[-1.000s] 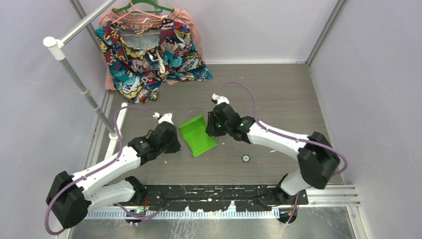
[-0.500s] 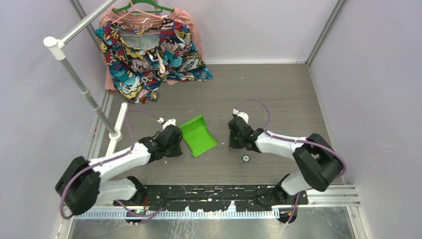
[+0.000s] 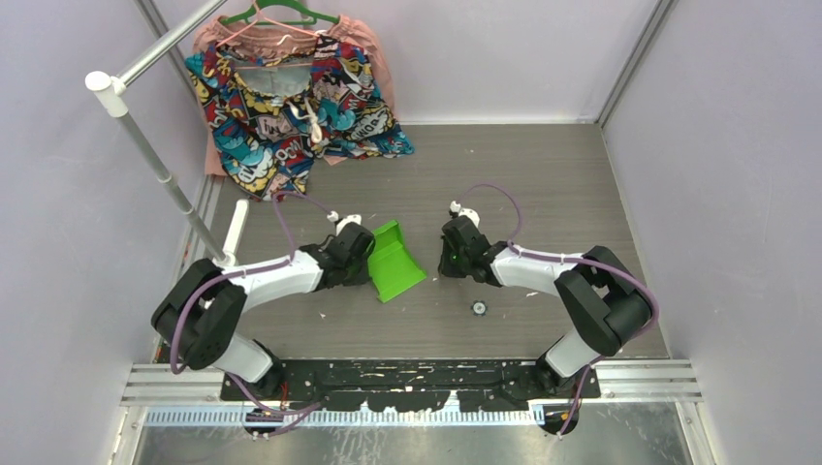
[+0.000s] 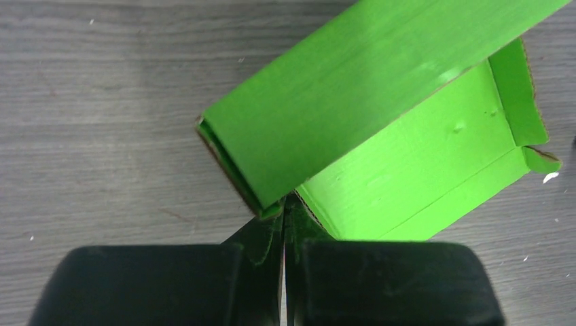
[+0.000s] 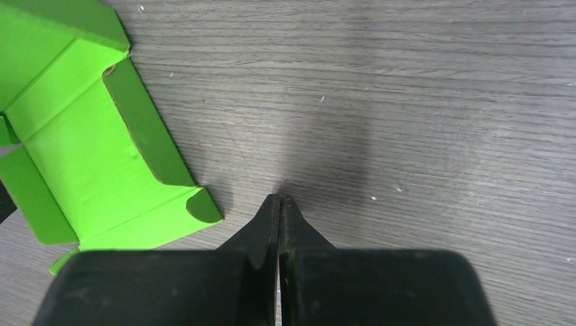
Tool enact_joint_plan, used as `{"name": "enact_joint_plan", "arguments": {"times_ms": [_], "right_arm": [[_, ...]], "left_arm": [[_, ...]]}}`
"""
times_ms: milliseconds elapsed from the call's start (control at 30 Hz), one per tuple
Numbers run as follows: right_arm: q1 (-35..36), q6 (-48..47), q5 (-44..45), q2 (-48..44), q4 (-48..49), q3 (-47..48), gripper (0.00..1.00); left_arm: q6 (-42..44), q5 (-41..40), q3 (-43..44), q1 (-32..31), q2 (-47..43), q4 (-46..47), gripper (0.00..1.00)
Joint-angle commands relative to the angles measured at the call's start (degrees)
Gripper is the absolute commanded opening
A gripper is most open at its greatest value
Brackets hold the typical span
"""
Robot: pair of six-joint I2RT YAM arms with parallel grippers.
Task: Fold the paper box
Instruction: Move the paper box to the center of the board.
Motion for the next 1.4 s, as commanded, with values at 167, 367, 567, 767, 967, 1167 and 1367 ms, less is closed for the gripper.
{"name": "enact_joint_plan", "arguments": {"times_ms": [167, 367, 567, 767, 967, 1167, 1367], "right_arm": [[0.51, -0.83, -4.26, -1.8, -1.99, -1.11, 0.01], [0.66, -0.75, -2.12, -2.08, -2.98, -0.84, 0.01], [-2.14, -0.7, -0.1, -5.09, -4.81, -0.39, 0.01], [-5.04, -2.21, -1.88, -4.1, -6.87, 2.82, 0.02], [-5.13, -2.19, -3.63, -0.65, -6.32, 5.68, 0.02], [-5.19, -2.06, -4.53, 2.12, -5.61, 7.7, 0.01], [-5.15, -1.72, -6.76, 3.58, -4.59, 9.02, 0.01]], "left_arm": [[2.95, 0.02, 6.36, 0.77, 5.61, 4.21, 0.0], [5.08, 0.86, 9.19, 3.34, 8.42, 4.55, 0.0], [6.48, 2.65, 11.43, 6.47, 9.61, 4.94, 0.0], [7.61, 3.12, 16.06, 7.01, 12.99, 3.84, 0.0], [9.1, 3.56, 17.77, 7.95, 13.11, 4.47, 0.0], [8.81, 3.17, 15.58, 10.49, 8.73, 2.73, 0.04], [6.66, 4.04, 10.88, 10.67, 1.76, 1.49, 0.09]]}}
